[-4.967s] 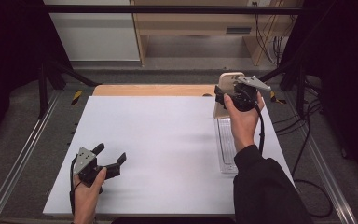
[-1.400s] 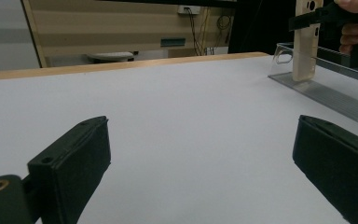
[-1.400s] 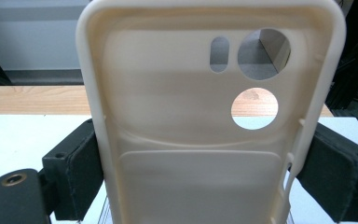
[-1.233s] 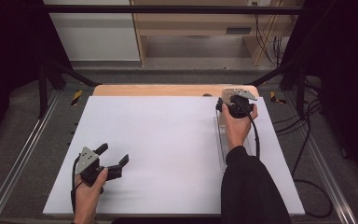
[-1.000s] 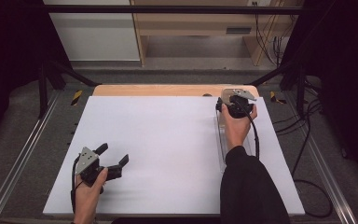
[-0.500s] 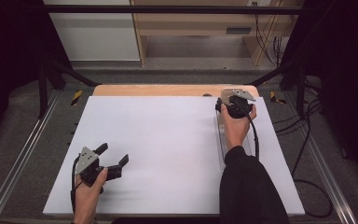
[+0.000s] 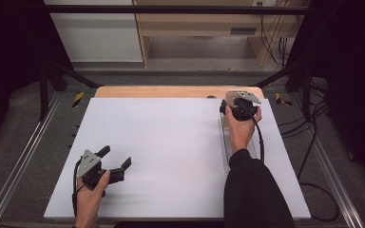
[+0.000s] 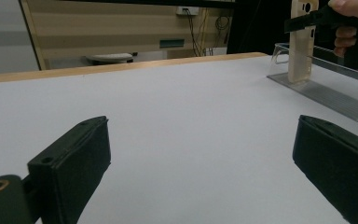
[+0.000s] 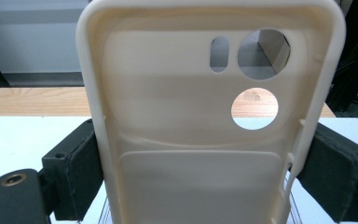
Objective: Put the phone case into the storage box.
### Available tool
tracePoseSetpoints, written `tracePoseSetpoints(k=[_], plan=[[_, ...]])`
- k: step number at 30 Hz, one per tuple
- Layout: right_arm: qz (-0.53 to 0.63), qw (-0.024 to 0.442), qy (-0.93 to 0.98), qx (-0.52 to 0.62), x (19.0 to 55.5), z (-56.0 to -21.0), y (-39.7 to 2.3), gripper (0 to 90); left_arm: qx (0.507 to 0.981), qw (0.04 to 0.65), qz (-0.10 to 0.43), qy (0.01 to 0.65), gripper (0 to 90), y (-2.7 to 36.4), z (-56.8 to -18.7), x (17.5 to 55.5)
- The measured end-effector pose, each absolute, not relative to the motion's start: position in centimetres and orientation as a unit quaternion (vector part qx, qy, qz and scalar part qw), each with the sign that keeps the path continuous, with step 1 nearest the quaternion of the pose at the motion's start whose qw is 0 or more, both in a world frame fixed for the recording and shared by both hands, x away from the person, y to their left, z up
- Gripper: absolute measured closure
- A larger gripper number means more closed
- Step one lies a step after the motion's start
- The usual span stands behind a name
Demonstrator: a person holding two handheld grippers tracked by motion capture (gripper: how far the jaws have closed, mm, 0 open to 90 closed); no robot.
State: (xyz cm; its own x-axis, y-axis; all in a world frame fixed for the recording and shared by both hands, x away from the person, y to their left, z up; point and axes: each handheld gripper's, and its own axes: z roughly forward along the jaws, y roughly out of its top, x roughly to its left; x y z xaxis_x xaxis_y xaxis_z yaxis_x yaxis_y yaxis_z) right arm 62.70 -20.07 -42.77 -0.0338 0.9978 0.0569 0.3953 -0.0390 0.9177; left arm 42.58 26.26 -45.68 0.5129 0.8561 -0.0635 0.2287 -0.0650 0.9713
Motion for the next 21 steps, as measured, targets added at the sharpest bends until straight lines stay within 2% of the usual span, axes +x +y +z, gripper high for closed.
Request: tracePoseSetpoints(k=[21], plan=[[0.427,0.373,0.578,0.587,63.04,-42.84,-20.15,11.3,0.674,0.553,0.282,0.4,3.7,26.14,-45.71,42.58]])
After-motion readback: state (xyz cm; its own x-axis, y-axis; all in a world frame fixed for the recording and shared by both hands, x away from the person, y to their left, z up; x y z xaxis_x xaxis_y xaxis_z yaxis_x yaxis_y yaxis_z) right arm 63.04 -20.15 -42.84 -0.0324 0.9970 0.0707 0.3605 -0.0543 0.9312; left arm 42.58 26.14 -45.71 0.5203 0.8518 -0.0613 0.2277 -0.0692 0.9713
